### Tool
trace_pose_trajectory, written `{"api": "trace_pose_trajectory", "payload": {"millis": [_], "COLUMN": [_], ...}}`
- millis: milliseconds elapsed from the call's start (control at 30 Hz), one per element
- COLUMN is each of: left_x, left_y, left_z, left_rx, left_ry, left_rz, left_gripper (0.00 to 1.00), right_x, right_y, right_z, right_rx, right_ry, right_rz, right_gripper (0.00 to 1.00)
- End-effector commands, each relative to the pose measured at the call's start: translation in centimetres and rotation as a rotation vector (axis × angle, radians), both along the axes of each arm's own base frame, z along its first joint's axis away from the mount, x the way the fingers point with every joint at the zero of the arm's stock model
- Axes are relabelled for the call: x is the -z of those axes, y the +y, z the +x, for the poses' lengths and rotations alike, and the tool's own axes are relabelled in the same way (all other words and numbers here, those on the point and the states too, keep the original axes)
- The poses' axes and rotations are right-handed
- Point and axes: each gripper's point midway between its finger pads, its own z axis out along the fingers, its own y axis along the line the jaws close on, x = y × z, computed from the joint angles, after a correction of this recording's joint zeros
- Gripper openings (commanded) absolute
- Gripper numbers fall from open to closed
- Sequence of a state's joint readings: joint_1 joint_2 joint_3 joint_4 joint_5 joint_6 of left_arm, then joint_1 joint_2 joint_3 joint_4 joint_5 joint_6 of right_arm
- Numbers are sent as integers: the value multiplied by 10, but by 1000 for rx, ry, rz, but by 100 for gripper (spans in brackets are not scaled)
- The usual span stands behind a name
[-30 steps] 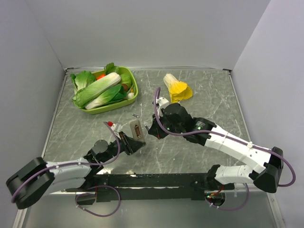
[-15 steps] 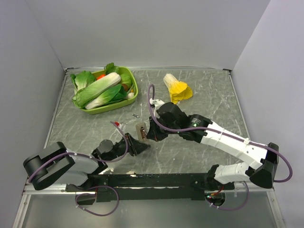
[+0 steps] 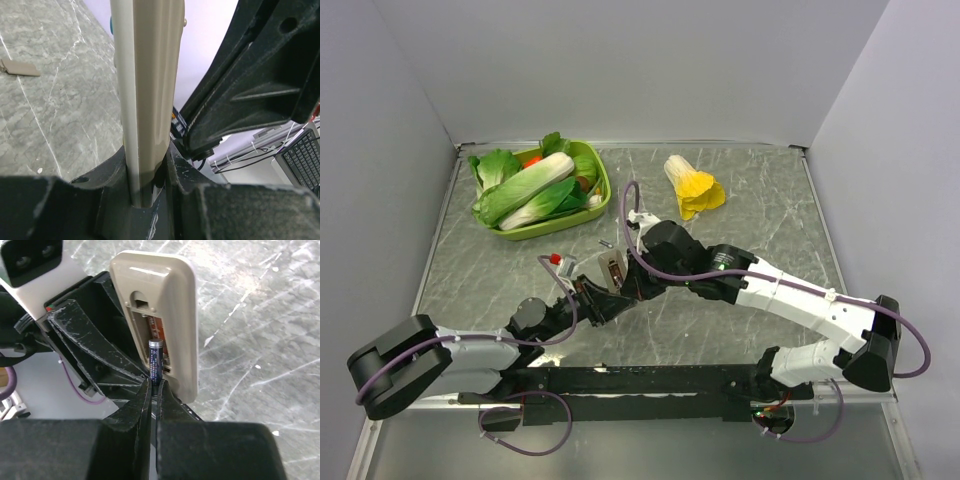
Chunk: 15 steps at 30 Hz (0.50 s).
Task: Load the batteries into the remote control
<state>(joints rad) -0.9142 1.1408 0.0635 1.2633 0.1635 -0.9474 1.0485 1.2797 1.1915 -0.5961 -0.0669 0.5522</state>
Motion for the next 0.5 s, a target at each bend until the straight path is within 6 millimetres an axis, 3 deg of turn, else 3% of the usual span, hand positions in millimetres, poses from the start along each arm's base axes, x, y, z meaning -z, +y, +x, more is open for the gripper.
{"api": "trace_pose_trajectory", "payload": {"millis": [0, 467], "left_x": [-57, -67], "left_y": [4, 2], "left_z": [-5, -17], "left_rx": [-1, 44], "left_ry": [-126, -86], "left_rz": [-175, -232], "left_gripper": [1, 2], "right_x": [-9, -16], "right_y": [11, 13], "right_z": [2, 6], "right_rx": [13, 3], "right_ry": [-12, -21], "right_rz": [12, -26], "right_gripper": [0, 0]}}
